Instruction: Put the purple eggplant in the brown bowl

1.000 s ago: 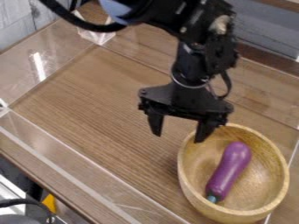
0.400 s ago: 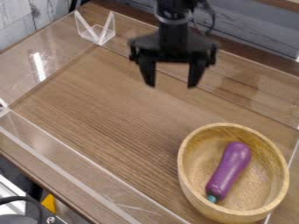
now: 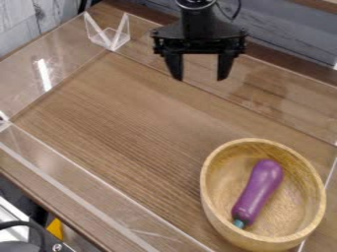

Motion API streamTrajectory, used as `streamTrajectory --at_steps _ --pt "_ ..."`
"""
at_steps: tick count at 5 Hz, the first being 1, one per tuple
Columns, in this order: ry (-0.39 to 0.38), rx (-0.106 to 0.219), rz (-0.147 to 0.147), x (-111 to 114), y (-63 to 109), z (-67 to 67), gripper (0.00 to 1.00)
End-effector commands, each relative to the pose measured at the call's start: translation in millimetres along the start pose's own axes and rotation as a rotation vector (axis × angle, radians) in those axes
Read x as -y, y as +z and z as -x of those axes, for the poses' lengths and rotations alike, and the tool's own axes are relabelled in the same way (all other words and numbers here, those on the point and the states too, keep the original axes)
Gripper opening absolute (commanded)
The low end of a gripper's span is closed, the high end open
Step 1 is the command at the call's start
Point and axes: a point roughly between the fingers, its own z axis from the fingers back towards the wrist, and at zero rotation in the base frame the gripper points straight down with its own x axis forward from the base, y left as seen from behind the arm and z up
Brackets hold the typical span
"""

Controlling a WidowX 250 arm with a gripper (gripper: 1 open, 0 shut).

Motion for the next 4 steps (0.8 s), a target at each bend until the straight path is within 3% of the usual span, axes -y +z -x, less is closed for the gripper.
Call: streamTrajectory --at_steps 1,2,4 --pt "-0.005 0.062 0.046 -1 8.4 -25.5 1.0" --pt "-0.029 0.071 0.066 -5 6.4 -35.5 1.0" --pt "0.026 0.08 0.047 -13 12.4 -35.0 1.0"
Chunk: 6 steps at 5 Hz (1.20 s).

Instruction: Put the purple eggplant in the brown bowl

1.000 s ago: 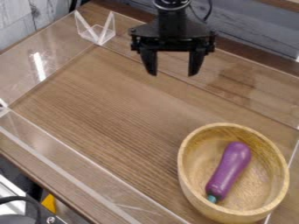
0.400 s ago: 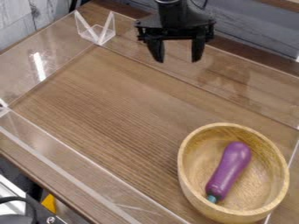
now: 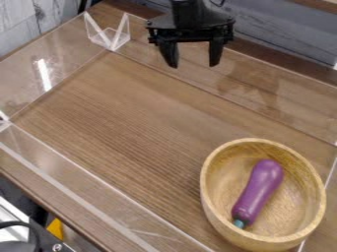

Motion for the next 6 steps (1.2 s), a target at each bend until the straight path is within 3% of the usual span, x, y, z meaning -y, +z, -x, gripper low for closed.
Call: streamTrajectory --at_steps 1,2,4,6 --pt "0.042 0.064 0.007 0 13.5 -13.4 1.0" --pt "0.072 0.066 -0.006 0 7.6 -15.7 1.0" --pt "0.183 0.076 -0.053 2 6.5 -0.9 1.0" --pt "0.152 0.083 -0.049 36 15.6 8.0 1.0"
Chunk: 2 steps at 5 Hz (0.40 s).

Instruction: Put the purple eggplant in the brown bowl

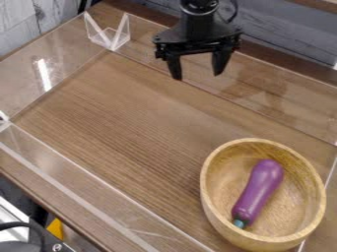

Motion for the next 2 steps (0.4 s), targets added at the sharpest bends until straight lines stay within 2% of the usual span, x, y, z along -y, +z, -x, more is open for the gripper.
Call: streamTrajectory --at_steps 1,2 --pt "-0.021 0.059 0.058 7.0 17.6 -2.2 1.0" --pt "-0.059 0.048 0.074 2.8 13.5 7.1 0.0"
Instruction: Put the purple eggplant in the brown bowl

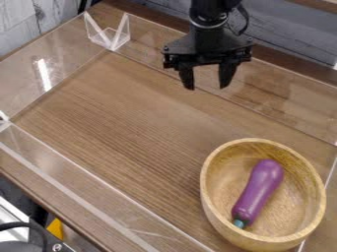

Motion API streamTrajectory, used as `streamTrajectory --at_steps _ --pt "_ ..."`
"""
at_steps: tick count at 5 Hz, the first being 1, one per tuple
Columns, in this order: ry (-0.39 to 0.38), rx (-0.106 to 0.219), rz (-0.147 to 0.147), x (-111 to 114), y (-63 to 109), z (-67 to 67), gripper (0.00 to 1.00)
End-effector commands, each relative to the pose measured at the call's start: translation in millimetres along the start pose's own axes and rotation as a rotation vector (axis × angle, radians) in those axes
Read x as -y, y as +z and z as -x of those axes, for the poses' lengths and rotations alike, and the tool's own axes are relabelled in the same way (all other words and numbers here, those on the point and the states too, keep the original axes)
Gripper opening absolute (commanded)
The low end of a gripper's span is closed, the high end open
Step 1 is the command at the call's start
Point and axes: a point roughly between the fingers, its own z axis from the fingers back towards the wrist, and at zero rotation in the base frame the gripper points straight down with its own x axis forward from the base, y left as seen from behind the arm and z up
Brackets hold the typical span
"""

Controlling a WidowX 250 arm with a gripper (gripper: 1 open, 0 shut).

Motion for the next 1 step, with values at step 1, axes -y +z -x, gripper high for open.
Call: streamTrajectory --at_steps 1 --pt "-0.094 0.026 0.085 9.1 21.4 -6.9 1.0"
